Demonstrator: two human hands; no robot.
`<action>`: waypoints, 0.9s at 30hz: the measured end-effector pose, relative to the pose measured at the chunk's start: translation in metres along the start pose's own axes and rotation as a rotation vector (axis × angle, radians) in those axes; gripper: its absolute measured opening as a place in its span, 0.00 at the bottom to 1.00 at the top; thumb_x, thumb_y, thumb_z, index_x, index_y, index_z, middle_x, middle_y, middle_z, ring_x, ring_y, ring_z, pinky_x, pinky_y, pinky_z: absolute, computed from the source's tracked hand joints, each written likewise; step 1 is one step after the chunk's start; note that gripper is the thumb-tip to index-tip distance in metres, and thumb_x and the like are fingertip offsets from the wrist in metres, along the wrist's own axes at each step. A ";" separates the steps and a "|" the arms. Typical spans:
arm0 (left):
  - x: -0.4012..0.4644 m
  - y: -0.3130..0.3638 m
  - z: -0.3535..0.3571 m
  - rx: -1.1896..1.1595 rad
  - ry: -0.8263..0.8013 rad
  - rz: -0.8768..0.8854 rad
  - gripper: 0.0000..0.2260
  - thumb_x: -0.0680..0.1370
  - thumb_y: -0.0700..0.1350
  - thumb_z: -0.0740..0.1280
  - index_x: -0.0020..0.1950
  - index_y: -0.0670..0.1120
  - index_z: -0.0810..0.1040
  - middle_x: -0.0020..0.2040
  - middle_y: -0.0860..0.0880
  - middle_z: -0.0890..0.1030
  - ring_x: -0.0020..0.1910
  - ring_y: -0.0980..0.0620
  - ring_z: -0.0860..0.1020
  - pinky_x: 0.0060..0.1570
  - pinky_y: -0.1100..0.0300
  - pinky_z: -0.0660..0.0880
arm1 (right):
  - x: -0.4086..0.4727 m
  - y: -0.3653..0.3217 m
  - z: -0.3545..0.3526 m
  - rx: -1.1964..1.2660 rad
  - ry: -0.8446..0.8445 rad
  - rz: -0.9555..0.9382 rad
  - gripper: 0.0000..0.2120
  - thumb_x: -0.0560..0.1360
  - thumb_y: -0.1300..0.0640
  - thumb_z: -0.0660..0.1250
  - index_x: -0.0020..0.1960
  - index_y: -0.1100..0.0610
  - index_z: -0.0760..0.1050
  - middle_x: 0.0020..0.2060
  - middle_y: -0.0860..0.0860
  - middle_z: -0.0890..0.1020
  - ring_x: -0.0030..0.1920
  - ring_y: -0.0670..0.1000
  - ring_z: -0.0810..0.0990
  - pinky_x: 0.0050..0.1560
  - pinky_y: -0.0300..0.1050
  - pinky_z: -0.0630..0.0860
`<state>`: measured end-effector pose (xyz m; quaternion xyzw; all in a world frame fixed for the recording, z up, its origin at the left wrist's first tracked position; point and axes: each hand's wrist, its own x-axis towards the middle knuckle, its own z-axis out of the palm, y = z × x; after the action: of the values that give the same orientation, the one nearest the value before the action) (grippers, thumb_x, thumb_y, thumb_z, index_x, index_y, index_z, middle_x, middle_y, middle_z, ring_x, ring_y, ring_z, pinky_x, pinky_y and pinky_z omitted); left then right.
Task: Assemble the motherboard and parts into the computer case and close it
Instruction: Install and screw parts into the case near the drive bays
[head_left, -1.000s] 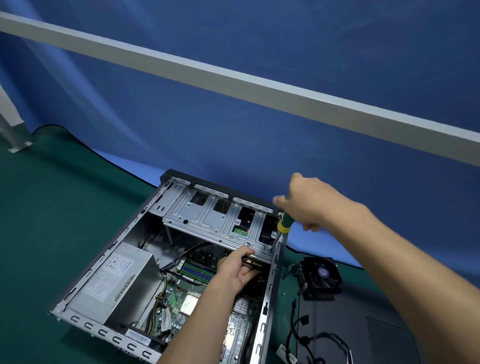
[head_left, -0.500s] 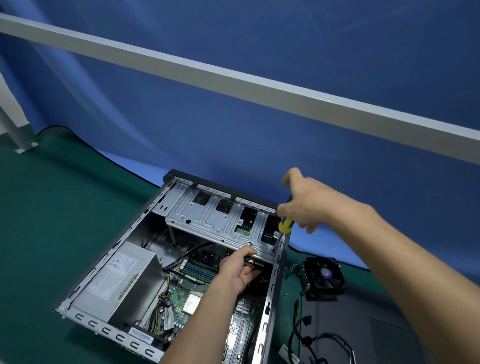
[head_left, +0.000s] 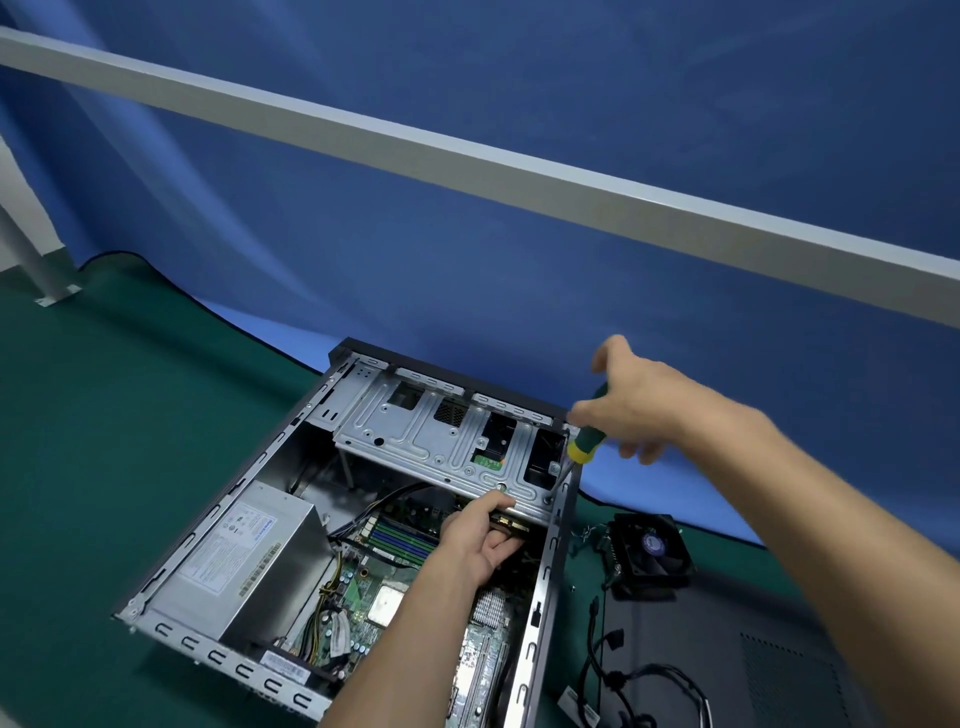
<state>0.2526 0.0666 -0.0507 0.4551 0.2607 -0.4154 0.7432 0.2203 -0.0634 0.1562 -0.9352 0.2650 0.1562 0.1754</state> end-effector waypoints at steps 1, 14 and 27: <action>0.001 0.000 0.000 0.004 0.006 0.003 0.08 0.71 0.32 0.68 0.48 0.39 0.73 0.31 0.42 0.81 0.33 0.47 0.80 0.29 0.54 0.80 | -0.002 0.001 0.000 0.042 -0.035 -0.020 0.10 0.77 0.53 0.61 0.53 0.53 0.61 0.33 0.54 0.82 0.25 0.51 0.79 0.33 0.44 0.75; 0.001 -0.002 0.000 -0.011 -0.005 0.007 0.10 0.71 0.32 0.68 0.50 0.38 0.73 0.34 0.40 0.82 0.33 0.45 0.81 0.29 0.53 0.81 | -0.006 -0.002 0.011 -0.117 0.165 -0.025 0.14 0.80 0.49 0.58 0.41 0.57 0.64 0.36 0.54 0.75 0.36 0.57 0.76 0.31 0.43 0.68; -0.001 -0.002 -0.002 -0.019 -0.026 0.009 0.16 0.72 0.34 0.71 0.58 0.37 0.74 0.44 0.37 0.82 0.40 0.43 0.81 0.33 0.51 0.81 | -0.007 -0.008 0.017 -0.060 0.181 -0.028 0.05 0.80 0.56 0.56 0.47 0.58 0.64 0.37 0.53 0.74 0.37 0.57 0.74 0.30 0.42 0.65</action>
<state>0.2503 0.0681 -0.0519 0.4437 0.2528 -0.4153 0.7529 0.2150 -0.0469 0.1457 -0.9540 0.2617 0.0764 0.1249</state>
